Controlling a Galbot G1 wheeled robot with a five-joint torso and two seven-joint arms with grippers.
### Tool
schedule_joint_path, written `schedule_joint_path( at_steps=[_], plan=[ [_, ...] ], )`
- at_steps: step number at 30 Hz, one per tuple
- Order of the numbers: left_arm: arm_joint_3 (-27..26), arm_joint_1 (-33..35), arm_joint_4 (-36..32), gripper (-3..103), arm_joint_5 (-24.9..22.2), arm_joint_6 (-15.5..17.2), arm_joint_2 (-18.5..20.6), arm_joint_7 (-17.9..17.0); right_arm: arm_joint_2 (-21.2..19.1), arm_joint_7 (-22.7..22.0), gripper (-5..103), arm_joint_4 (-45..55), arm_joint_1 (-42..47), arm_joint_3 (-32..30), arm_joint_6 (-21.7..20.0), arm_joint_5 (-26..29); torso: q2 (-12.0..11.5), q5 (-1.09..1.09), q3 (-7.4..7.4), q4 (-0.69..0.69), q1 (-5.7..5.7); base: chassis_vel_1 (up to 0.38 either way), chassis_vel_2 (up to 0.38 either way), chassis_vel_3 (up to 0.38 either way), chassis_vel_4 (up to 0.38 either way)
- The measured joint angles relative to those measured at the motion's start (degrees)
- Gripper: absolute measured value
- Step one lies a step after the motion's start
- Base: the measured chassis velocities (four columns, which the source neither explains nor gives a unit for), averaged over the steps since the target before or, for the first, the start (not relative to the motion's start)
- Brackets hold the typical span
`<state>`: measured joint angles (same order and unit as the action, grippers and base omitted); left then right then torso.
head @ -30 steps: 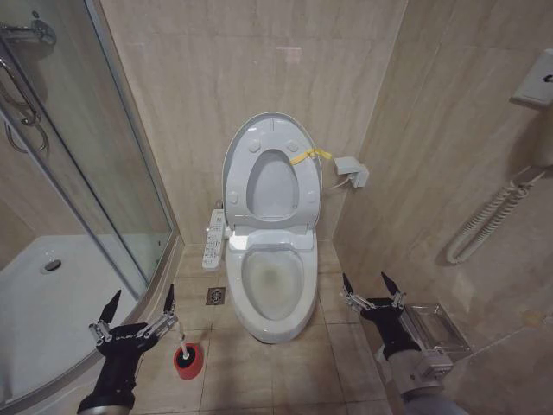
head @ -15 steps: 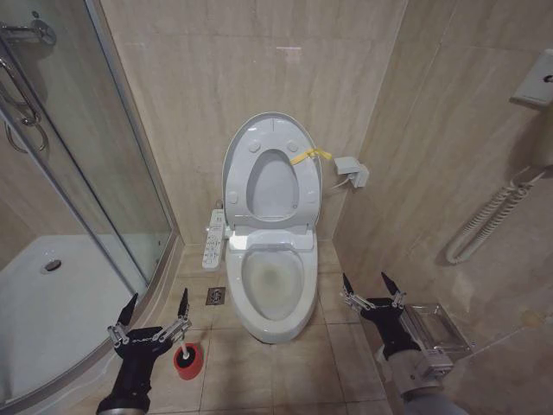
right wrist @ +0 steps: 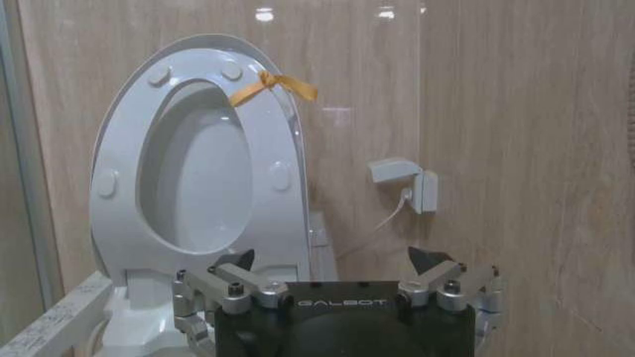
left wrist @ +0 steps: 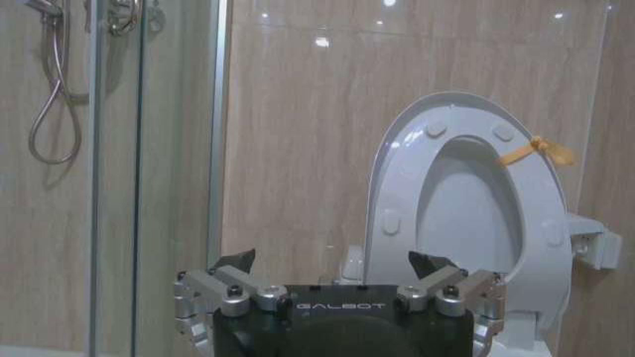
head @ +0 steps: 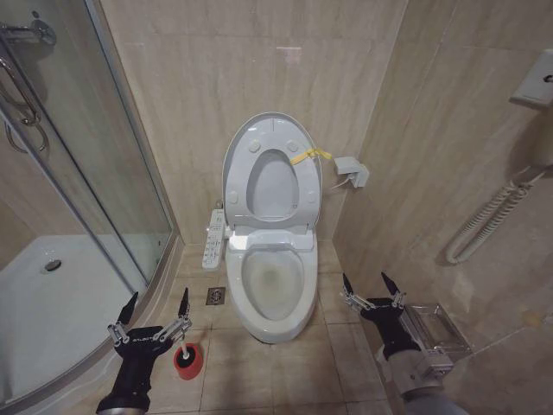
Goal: Open the toilet lid, clean the toilet bowl with a toilet brush, close the toilet lid, and flush.
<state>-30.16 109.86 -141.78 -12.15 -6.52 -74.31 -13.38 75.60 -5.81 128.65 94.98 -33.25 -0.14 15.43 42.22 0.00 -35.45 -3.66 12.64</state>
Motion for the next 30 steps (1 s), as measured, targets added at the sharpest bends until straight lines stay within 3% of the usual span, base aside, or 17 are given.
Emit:
schedule_joint_path(
  at_steps=[30],
  plan=[
    [-0.08,0.03,-0.01,100,-0.04,0.08,-0.01,0.02,0.0,0.0,100,0.0,0.0,0.0,0.0,0.0,0.0,0.0,0.0,0.0,0.0,0.0,0.0,0.0,0.0]
  ],
)
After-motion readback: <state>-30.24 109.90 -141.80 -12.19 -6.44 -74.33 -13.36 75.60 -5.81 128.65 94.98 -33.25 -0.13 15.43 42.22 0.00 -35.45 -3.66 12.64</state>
